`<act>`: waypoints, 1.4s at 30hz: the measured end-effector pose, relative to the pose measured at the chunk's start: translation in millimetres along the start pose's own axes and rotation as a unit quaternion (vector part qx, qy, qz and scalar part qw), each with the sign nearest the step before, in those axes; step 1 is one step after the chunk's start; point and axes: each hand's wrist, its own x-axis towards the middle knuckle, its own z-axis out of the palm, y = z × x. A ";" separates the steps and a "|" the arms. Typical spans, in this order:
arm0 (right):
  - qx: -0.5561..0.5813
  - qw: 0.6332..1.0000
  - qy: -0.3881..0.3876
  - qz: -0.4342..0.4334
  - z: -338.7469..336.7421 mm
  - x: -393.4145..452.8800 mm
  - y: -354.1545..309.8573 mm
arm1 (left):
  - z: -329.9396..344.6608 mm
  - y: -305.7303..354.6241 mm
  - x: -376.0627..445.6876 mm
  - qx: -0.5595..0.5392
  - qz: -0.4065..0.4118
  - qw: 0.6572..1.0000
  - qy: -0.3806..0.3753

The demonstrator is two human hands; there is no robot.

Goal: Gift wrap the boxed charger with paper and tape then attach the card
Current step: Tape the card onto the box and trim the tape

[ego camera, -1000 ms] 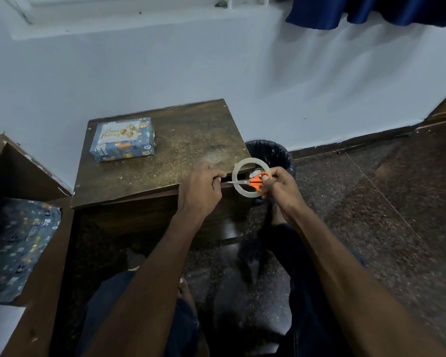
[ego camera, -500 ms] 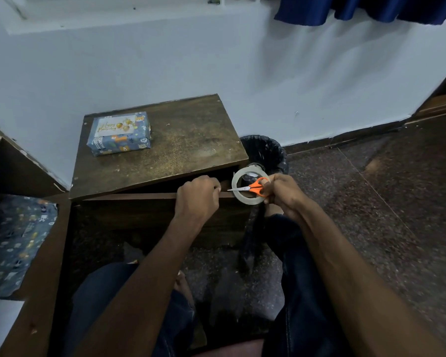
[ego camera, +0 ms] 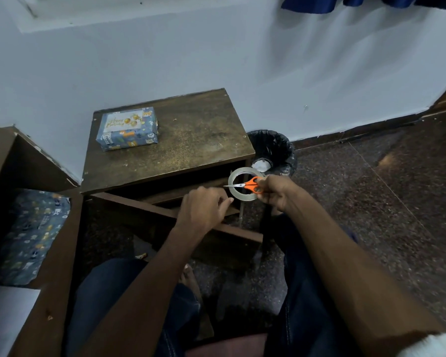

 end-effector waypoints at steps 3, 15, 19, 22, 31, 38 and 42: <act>-0.018 0.999 0.012 0.038 15.5 10.0 9.1 | 12.5 1.0 -6.7 0.045 -0.013 0.997 -0.068; 0.176 0.978 0.003 0.109 64.1 59.7 21.2 | 31.8 -10.7 2.4 0.045 -0.075 0.989 0.122; 0.197 0.972 0.034 0.121 80.0 80.6 33.3 | 38.3 -17.4 4.5 0.097 -0.077 0.989 0.086; 0.200 0.970 0.025 0.134 84.0 96.9 40.1 | 43.8 -21.0 10.6 0.125 -0.073 0.987 0.067; 0.309 0.939 -0.018 0.149 91.8 122.4 66.7 | 49.2 -22.4 16.4 0.125 -0.077 0.987 0.071; 0.456 0.871 -0.075 0.166 82.5 117.4 63.7 | 48.4 -21.4 14.6 0.132 -0.076 0.986 0.071; 0.524 0.831 -0.088 0.162 82.9 111.9 57.9 | 49.5 -21.0 15.0 0.128 -0.076 0.985 0.082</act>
